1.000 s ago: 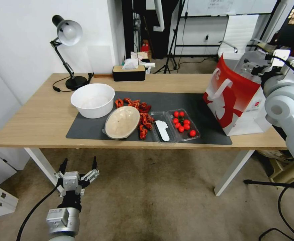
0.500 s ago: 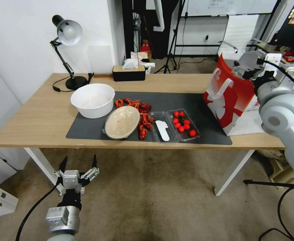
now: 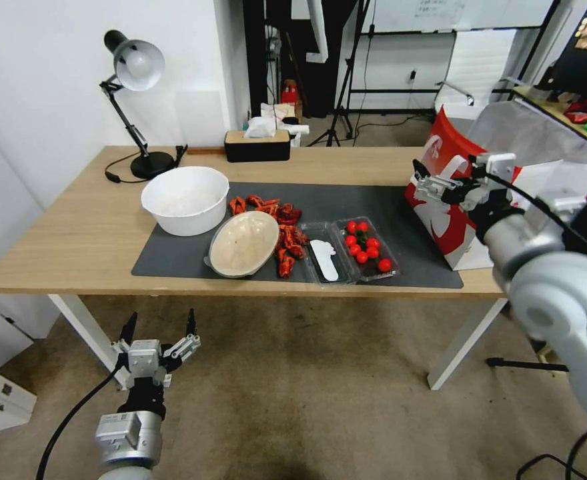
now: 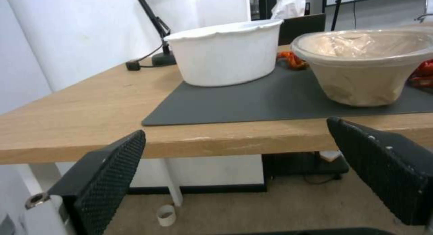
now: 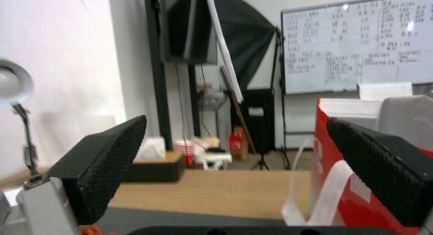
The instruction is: Pick up the trash from the table and place it into the takeout bag.
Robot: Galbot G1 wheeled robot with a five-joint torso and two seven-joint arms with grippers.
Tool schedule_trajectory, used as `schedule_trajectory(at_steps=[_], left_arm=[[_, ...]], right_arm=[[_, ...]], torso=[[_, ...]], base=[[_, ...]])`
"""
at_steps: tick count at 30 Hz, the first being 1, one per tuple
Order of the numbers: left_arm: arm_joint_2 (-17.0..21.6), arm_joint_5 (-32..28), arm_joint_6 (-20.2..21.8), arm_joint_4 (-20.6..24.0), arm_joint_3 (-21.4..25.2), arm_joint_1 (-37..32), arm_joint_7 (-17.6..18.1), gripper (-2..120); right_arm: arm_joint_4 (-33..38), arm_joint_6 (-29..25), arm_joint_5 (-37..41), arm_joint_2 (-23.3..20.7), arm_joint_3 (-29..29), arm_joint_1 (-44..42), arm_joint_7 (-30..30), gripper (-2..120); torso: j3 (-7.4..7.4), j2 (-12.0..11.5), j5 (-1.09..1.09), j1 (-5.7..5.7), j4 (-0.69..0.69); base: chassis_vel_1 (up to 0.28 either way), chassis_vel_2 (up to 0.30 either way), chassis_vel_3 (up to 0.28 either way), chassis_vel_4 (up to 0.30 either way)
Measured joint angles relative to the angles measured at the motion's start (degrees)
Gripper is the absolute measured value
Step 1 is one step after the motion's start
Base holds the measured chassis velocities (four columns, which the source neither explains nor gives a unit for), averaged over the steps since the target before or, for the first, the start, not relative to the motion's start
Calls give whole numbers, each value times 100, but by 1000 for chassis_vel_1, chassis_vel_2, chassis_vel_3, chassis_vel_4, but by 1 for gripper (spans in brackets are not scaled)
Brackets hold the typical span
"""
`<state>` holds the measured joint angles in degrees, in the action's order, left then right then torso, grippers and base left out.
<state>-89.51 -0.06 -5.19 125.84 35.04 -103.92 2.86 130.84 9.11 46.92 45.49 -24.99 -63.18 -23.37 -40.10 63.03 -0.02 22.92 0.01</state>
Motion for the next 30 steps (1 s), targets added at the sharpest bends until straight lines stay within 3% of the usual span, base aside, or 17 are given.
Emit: schedule_trajectory(at_steps=[14,16,21,24,30], left_arm=[[43,-7,-73,29,-17,-73,-3,100],[58,-13,-82,40,-28,-77,-3,100],[76,-26,-84,46,-44,-84,-3,100],[92,-32,-86,47,-63,-92,-3,100],[104,-34,-97,45,-95,-111,-3,100]], right_arm=[[282,-1327,-1637,1171,58,-1857,629,100],[301,-1824,-1993,1463,128,-2229,684,100],[213,-2209,-2533,1829,234,-2664,716,100],[83,-2762,-3076,2097,350,-2968,689,100],[-127,-2977,-3585,2367,453,-3249,529,100]], torso=[[0,0,1,0,-1],[0,0,0,-1,-1],[0,0,1,0,-1],[0,-1,1,0,-1],[0,-1,2,0,-1]], base=[[0,0,0,0],[0,0,0,0],[0,0,0,0],[0,0,0,0],[0,0,0,0]])
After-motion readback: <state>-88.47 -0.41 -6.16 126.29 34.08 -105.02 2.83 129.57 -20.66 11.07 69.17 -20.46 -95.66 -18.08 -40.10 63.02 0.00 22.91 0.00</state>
